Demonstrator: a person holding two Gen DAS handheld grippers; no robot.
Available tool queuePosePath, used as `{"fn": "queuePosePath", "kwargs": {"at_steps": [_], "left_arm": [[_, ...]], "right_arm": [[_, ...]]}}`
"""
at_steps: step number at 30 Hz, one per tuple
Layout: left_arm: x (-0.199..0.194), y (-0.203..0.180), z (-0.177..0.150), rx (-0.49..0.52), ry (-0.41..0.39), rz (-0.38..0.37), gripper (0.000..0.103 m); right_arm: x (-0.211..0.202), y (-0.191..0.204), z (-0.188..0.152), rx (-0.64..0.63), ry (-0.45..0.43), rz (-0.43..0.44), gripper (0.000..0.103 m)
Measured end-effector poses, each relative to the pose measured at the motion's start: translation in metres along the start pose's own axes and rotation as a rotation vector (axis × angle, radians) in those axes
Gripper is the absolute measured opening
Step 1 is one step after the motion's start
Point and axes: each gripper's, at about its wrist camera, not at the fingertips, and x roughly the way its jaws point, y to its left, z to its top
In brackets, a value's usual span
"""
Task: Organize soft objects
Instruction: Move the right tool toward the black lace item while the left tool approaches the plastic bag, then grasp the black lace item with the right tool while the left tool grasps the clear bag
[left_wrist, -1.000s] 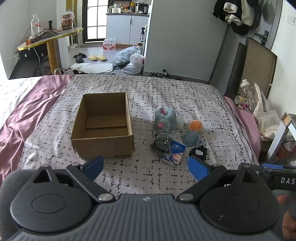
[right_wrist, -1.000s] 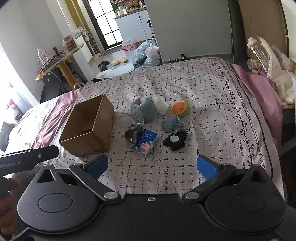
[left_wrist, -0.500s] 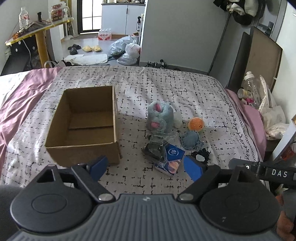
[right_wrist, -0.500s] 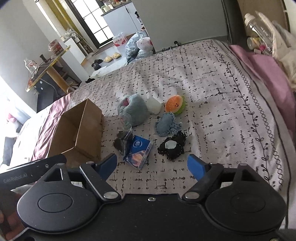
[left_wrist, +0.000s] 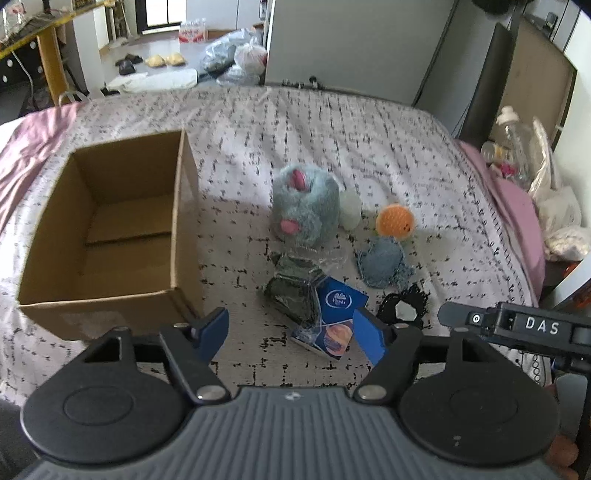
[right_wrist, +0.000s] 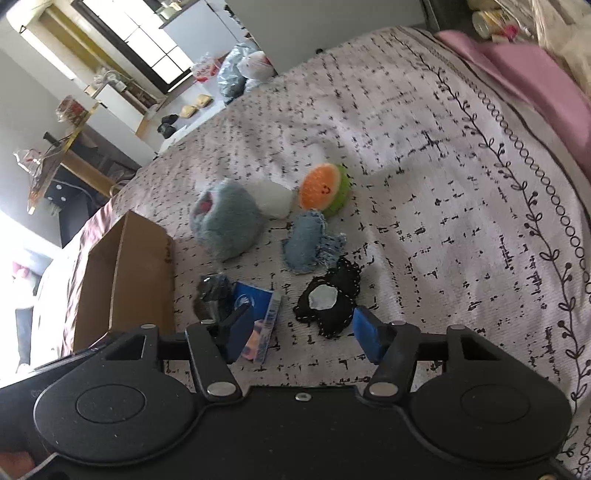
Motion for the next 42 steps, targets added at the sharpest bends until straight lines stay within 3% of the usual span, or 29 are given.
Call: {"fn": "queuePosePath", "kwargs": {"at_steps": [11,25,29,32,40,42], "left_arm": [[0.049,-0.008,0.016,0.010,0.044,-0.003,0.064],[0.097,-0.010,0.021,0.034,0.086,0.016,0.063],[0.099,-0.007,0.023,0.028,0.094,0.014,0.042],[0.097,-0.003,0.023,0.017,0.100,0.004,0.035],[0.064,0.003,0.022,-0.010,0.090,-0.009,0.033],[0.053,0.003,0.022,-0.016,0.081,-0.016,0.033]], "right_arm": [[0.037,-0.012,0.006,0.023,0.064,-0.013,0.054],[0.075,-0.019,0.012,0.022,0.132,-0.056,0.054],[0.080,-0.016,0.012,-0.004,0.138,-0.063,0.054],[0.082,-0.015,0.011,-0.021,0.143,-0.063,0.039],[0.067,-0.015,0.004,-0.011,0.121,-0.038,0.020],[0.058,-0.008,0.003,-0.031,0.102,-0.024,0.020]]}}
